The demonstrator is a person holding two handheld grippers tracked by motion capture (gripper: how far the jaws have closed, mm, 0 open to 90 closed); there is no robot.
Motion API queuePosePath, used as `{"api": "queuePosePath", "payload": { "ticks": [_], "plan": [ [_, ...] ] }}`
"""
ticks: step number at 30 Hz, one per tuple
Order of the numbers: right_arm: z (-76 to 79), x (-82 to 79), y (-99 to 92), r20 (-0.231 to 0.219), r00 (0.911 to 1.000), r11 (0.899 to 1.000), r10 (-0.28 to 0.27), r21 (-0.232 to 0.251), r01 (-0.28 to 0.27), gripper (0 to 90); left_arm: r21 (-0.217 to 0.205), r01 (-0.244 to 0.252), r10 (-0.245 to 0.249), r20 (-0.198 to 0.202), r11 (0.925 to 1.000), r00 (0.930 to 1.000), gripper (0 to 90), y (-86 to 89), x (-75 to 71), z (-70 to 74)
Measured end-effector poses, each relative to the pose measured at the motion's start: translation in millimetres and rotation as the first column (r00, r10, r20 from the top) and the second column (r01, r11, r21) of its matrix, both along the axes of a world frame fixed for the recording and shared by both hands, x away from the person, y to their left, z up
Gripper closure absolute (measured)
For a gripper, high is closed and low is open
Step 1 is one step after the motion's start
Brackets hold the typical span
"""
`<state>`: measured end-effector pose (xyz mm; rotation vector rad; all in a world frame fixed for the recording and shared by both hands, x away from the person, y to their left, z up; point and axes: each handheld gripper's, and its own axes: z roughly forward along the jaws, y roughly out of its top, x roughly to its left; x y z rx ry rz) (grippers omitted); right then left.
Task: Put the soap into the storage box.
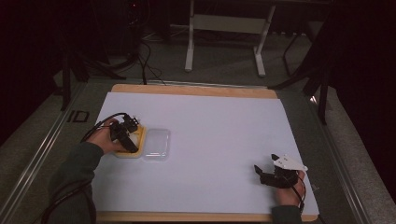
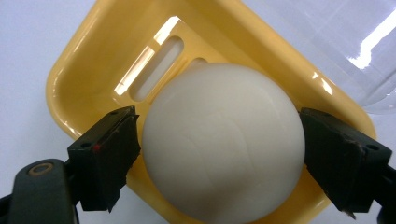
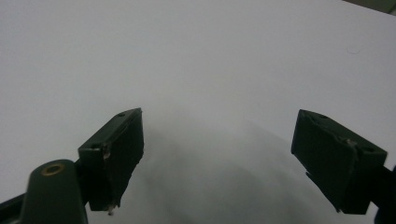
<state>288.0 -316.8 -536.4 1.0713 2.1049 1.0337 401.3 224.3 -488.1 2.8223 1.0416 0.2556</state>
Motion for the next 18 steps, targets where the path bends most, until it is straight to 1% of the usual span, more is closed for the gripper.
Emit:
{"api": "queuePosePath", "payload": {
  "ticks": [5,7,8,9,13,16,18],
  "plan": [
    [-0.1,0.1,0.0,0.001,1.0000,1.000,0.001,-0.001,-0.001,17.0,-0.004,0.002,-0.002,0.008,1.0000,1.0000,14.0,2.2,-0.8,4.4],
    [-0.1,0.1,0.0,0.001,1.0000,1.000,0.001,-0.001,-0.001,16.9,-0.011,-0.002,0.002,0.009,0.9999,1.0000,13.4,2.9,-0.9,5.9],
    [-0.1,0.0,0.1,0.001,1.0000,1.000,0.001,-0.002,-0.001,17.0,-0.029,0.000,0.001,0.017,0.9996,0.9999,13.0,3.6,-2.3,8.9],
    [0.0,0.0,0.0,0.000,1.0000,1.000,0.000,-0.001,0.000,16.9,-0.027,0.005,-0.004,0.017,0.9996,0.9999,13.0,3.7,-2.8,10.3],
    [0.0,-0.1,0.1,0.001,1.0000,1.000,0.001,-0.002,-0.001,17.0,-0.039,0.005,-0.004,0.025,0.9992,0.9997,12.8,3.1,-5.3,14.9],
    [0.0,-0.1,0.0,0.001,1.0000,1.000,0.001,-0.002,-0.001,17.0,-0.043,0.017,-0.016,0.037,0.9989,0.9992,13.1,2.6,-6.9,19.4],
    [-0.1,0.0,0.1,0.002,1.0000,1.000,0.001,-0.002,-0.001,16.9,-0.055,0.024,-0.022,0.039,0.9982,0.9990,14.9,2.7,-8.1,22.7]
  ]
}}
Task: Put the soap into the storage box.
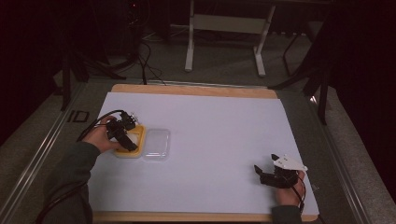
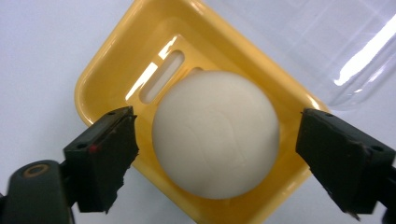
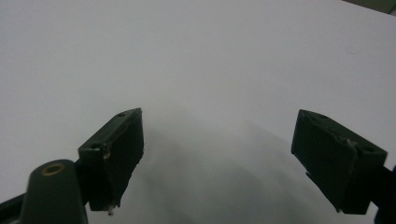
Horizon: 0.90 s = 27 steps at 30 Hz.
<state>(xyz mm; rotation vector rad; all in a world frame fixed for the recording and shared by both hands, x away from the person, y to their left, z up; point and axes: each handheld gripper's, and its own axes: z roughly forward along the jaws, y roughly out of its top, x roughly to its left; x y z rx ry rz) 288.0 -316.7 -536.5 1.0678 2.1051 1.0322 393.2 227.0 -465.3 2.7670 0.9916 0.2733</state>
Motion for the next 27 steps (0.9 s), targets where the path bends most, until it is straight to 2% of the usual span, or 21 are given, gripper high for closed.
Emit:
{"api": "queuePosePath", "payload": {
  "ticks": [5,10,16,27],
  "plan": [
    [0.0,-0.1,0.0,0.000,1.0000,1.000,0.000,0.000,0.000,16.9,-0.030,0.016,-0.016,0.018,0.9994,0.9997,16.2,-0.5,-4.8,6.6],
    [0.0,0.0,0.0,0.000,1.0000,1.000,0.000,0.000,0.000,17.0,-0.035,0.044,-0.043,0.028,0.9984,0.9987,19.1,-2.5,-9.5,11.0],
    [0.0,-0.1,0.1,-0.001,1.0000,1.000,0.000,-0.002,0.000,16.9,-0.062,0.063,-0.060,0.042,0.9961,0.9973,23.6,-5.5,-14.0,15.4],
    [0.0,0.0,0.0,-0.001,1.0000,1.000,-0.001,0.000,0.001,16.9,-0.107,0.101,-0.098,0.033,0.9891,0.9946,35.1,-13.3,-19.5,15.8]
  ]
}}
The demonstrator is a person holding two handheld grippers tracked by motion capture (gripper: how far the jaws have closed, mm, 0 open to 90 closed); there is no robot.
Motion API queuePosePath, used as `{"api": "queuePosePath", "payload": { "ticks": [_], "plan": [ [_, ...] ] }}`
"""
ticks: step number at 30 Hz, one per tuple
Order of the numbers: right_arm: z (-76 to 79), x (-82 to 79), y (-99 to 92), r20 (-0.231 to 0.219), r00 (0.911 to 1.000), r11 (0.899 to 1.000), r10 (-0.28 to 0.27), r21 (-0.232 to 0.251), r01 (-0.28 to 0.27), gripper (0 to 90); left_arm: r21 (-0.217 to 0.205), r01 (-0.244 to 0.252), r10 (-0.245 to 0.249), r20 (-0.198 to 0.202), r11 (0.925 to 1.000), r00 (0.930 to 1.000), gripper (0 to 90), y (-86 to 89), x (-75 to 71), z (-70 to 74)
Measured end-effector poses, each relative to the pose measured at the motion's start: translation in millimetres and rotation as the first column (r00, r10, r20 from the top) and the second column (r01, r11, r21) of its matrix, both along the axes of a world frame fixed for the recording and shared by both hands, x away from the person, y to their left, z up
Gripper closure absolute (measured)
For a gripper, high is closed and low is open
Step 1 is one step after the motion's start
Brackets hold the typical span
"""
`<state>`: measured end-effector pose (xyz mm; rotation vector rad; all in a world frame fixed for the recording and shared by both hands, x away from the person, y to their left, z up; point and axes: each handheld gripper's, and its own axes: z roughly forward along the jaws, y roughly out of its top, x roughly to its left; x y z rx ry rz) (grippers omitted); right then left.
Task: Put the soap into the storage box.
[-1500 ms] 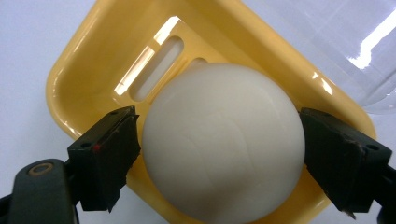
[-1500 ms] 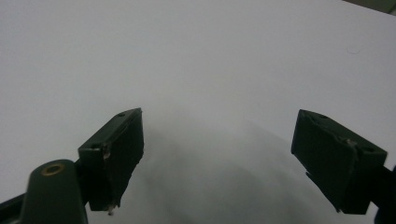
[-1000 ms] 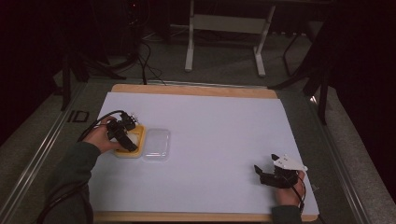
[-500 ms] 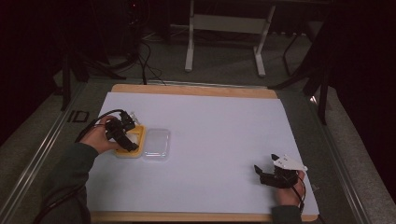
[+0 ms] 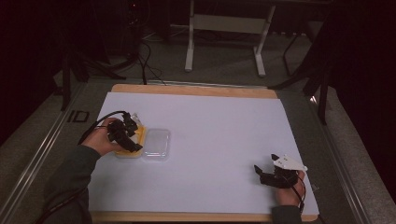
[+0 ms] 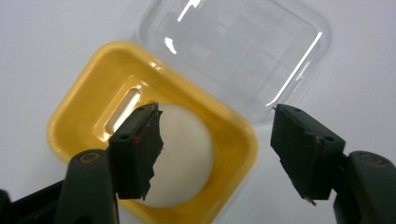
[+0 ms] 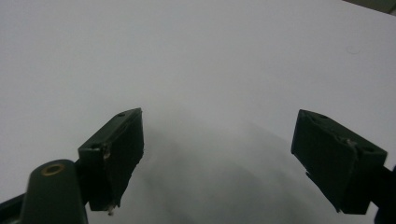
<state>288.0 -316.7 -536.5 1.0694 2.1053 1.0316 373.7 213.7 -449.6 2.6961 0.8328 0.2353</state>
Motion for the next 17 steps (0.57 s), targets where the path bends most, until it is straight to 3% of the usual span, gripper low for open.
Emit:
{"api": "queuePosePath", "payload": {
  "ticks": [12,17],
  "plan": [
    [0.0,0.0,-0.1,0.000,1.0000,1.000,0.001,0.001,-0.001,17.0,-0.035,0.069,-0.069,0.010,0.9970,0.9976,41.4,-18.1,-11.9,-2.8],
    [0.0,0.2,0.0,-0.001,1.0000,1.000,0.000,0.000,0.000,17.0,-0.073,0.091,-0.087,0.049,0.9932,0.9950,42.4,-29.5,-26.0,-6.0]
  ]
}}
